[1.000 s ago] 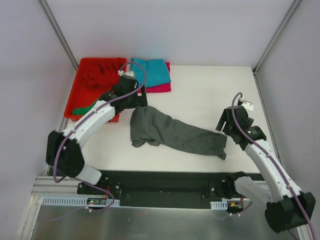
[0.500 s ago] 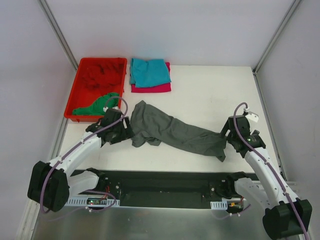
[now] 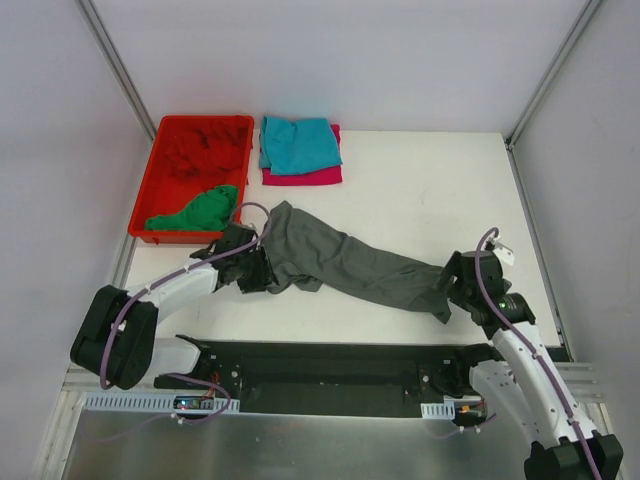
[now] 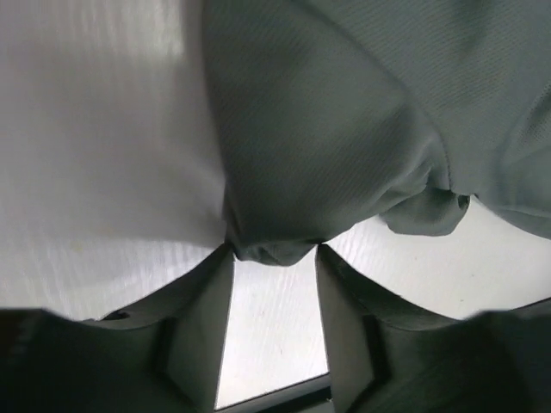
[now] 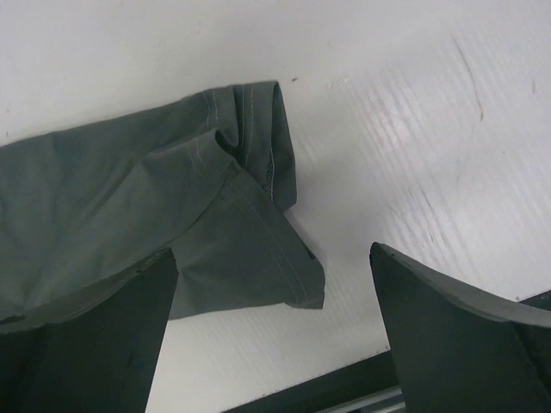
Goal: Fold and stack the t-shirts
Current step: Flatten out the tshirt
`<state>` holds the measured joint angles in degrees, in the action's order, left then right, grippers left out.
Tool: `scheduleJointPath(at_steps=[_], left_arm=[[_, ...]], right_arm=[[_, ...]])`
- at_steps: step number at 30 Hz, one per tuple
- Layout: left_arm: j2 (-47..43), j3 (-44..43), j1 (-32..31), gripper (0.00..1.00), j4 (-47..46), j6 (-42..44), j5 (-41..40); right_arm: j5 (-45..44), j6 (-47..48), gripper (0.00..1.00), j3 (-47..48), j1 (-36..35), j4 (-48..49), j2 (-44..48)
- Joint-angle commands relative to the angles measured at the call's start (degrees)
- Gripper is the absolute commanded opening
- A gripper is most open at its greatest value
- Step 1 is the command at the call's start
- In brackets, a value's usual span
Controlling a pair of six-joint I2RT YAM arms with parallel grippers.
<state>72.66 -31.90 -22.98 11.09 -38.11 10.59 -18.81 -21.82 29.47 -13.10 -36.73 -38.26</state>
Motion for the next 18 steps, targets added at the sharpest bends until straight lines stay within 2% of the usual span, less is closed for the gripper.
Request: scheduleJointPath(at_steps=[1,2,3,8,11,15,18], left_arm=[[4.49,-4.13,-2.06,0.28,-2.39,0.75,-1.88],[5.37,-4.40,-2.33,0.09,-2.39,0.58,-2.50],[5.91,-4.40,-2.33,0.00,-2.39,-0.03,-3.20],[3.55,-3.78,-2.07,0.00,-1.17,-2.05,-8.74],[-1.98,-3.43,-1.36,0.00,0.94,-2.32,-10.24],[-8.84,-3.08,-0.58,0.00,6.12,-4.42,-23.30],[-12.54,-3.78,1.88,0.00,9.02,-4.96,-26.93]], right_arm=[[4.48,-2.78,0.96,-0.03,0.36,-6.58,2.75],[4.83,-3.66,0.96,0.14,0.36,-8.17,3.10],[6.05,-3.58,0.97,-0.03,0.36,-9.40,3.54],[9.93,-4.98,0.99,-2.58,0.27,-11.87,4.77],[13.17,-3.06,0.90,-2.58,0.36,-9.95,4.69],[15.20,-0.24,0.84,-4.25,0.36,-5.29,3.55],[15.90,0.81,0.81,-4.60,0.36,-3.09,2.40]])
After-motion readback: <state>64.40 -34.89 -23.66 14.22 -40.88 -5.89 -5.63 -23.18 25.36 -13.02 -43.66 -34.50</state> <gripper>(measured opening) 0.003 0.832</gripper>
